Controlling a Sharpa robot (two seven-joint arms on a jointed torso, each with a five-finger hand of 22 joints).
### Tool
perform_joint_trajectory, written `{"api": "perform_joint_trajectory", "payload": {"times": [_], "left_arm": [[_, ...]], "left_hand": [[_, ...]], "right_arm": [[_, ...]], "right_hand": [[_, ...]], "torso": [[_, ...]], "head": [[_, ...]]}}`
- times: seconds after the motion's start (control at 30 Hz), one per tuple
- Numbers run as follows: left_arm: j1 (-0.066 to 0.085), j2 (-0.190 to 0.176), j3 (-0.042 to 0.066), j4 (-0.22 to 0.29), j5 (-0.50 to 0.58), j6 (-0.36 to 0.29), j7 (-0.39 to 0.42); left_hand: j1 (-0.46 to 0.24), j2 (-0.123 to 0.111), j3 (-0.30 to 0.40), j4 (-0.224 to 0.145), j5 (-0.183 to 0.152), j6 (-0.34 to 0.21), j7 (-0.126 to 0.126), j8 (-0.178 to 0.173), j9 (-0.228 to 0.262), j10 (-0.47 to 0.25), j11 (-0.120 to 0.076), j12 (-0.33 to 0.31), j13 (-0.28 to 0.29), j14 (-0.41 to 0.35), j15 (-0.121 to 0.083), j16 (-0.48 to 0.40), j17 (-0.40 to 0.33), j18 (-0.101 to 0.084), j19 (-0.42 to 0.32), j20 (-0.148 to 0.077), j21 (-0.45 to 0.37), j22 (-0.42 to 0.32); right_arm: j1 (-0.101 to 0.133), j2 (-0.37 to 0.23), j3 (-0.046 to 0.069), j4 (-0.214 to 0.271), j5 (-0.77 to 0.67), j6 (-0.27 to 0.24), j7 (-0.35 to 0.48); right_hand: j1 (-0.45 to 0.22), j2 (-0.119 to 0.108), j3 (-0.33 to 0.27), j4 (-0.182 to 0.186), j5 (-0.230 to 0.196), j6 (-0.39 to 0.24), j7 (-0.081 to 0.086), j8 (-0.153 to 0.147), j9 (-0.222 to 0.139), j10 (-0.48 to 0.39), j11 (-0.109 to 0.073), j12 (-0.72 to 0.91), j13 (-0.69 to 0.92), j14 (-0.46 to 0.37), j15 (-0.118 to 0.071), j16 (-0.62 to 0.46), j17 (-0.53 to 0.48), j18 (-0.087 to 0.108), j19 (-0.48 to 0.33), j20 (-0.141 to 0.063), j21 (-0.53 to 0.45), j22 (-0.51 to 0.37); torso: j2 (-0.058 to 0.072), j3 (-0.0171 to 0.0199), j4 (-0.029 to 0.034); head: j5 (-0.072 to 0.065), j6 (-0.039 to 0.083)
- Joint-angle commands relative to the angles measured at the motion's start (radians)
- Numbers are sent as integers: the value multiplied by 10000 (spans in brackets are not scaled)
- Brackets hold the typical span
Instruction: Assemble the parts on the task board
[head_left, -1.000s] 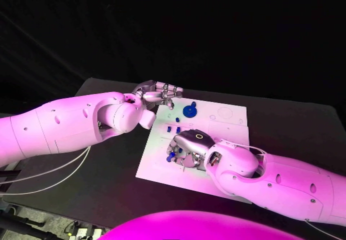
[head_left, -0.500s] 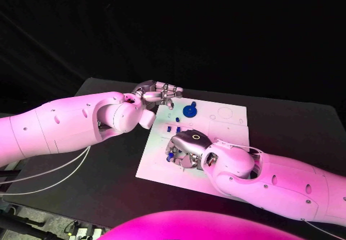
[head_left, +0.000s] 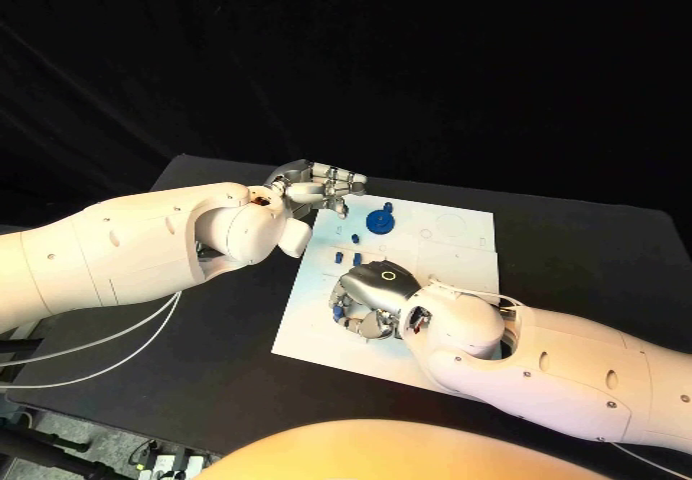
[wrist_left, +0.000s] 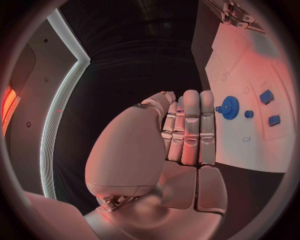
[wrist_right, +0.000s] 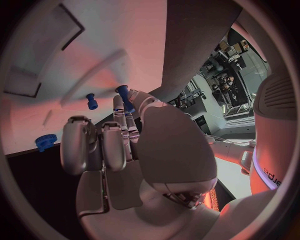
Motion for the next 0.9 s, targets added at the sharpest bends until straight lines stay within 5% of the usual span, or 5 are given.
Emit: {"api": "perform_joint_trajectory", "payload": {"times": [0.03, 0.33, 0.57, 0.77, 0.9], "left_arm": [[9, 6, 6, 17, -24, 177, 15], [9, -3, 5, 11, -24, 204, -11], [7, -24, -2, -1, -24, 211, -22], [4, -45, -29, -3, -24, 215, -25], [3, -103, -81, 7, -24, 184, -20]], "left_hand": [[-18, 103, 4, -59, 1, -36, 46, 49, -14, -51, 2, 9, 15, -32, 15, -31, -15, 160, -42, 43, -48, -8], [-36, 106, -6, -57, -1, -43, 49, 55, -19, -64, 6, 24, 16, -33, 19, -30, -23, 163, -53, 46, -70, -25], [-36, 106, -6, -57, -1, -43, 49, 55, -19, -64, 6, 24, 16, -33, 19, -30, -23, 163, -53, 46, -70, -25], [-36, 106, -6, -57, -1, -43, 49, 55, -19, -64, 6, 24, 16, -33, 19, -30, -23, 163, -53, 46, -70, -25], [-36, 106, -6, -57, -1, -43, 49, 55, -19, -64, 6, 24, 16, -33, 19, -30, -23, 163, -53, 46, -70, -25]], "right_arm": [[-9, -8, -4, 2, -184, -252, -137], [-11, -160, -5, 159, -166, -1246, -133], [89, -947, 49, 923, 25, -1892, -53], [543, -2494, 141, 1760, 1695, -2481, 209], [797, -3637, 156, 2071, 3353, -2526, 92]], "right_hand": [[-185, -50, -94, 49, 37, -214, 15, -30, -59, -230, 36, -84, -24, 407, 98, -34, -44, -3, -71, 61, -188, 1677], [-442, -134, -790, -36, -75, -1091, -63, -8, -296, -1115, 131, 50, 2, 255, 184, -291, -450, 143, -409, 167, -970, 1449], [-362, 11, -1824, -30, -157, -1365, -181, 26, -363, -1717, 198, 540, 72, 160, 221, -468, -733, 226, -572, 214, -1471, 1298], [-725, 296, -2146, 368, -59, -391, 54, 454, -162, -38, -58, 1741, 509, 315, 59, -250, -413, 51, -125, 102, -554, 1596], [-1378, 117, -3056, 914, 158, -49, -265, 623, -84, 1096, -403, 3285, 1581, 468, -253, 73, 56, -86, 208, -204, 192, 1865]], "torso": [[-2, 6, -5], [1, 13, 1], [-17, 10, -23], [-45, -8, -46], [-104, -20, -144]], "head": [[1, 2], [-39, 26], [-179, 102], [-633, 250], [-972, 324]]}}
